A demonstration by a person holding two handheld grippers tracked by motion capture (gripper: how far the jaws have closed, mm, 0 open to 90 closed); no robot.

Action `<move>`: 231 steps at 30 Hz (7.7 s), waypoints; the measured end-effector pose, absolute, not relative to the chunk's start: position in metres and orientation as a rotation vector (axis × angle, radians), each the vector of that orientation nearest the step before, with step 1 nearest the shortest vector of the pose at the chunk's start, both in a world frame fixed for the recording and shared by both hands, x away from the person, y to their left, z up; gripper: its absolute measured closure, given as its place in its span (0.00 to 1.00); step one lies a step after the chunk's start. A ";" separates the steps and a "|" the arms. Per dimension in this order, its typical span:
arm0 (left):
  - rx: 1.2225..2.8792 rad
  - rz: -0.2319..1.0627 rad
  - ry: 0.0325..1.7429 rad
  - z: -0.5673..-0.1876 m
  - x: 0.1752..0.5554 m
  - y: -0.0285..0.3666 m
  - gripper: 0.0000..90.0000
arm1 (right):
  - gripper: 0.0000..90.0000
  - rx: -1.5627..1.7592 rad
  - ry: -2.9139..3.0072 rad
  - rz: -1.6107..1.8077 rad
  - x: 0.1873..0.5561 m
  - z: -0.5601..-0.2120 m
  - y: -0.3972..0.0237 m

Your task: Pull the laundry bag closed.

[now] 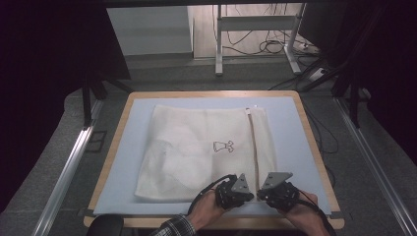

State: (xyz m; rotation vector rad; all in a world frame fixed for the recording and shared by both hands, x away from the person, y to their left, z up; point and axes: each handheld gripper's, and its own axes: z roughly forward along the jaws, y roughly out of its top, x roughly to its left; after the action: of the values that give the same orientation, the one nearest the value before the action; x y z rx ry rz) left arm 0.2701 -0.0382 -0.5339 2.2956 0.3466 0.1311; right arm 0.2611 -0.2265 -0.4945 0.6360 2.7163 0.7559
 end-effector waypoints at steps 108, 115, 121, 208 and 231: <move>2.251 0.125 0.364 -0.539 0.267 -0.035 1.00 | 0.95 0.649 2.551 0.678 0.336 -0.502 -0.236; 2.242 0.120 0.372 -0.539 0.266 -0.035 1.00 | 0.95 0.658 2.544 0.671 0.343 -0.503 -0.236; 2.241 0.122 0.372 -0.539 0.266 -0.035 1.00 | 0.95 0.661 2.534 0.655 0.349 -0.503 -0.235; 2.251 0.129 0.366 -0.539 0.266 -0.035 1.00 | 0.95 0.695 2.430 0.500 0.436 -0.506 -0.210; 2.254 0.146 0.360 -0.539 0.265 -0.036 1.00 | 0.95 0.739 2.392 0.457 0.468 -0.509 -0.198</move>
State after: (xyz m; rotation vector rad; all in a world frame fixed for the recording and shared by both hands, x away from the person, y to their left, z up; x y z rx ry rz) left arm 0.2649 -0.0358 -0.5388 2.2540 0.3602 0.1465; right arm 0.4681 -0.1976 -0.5089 0.7394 2.3922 0.4574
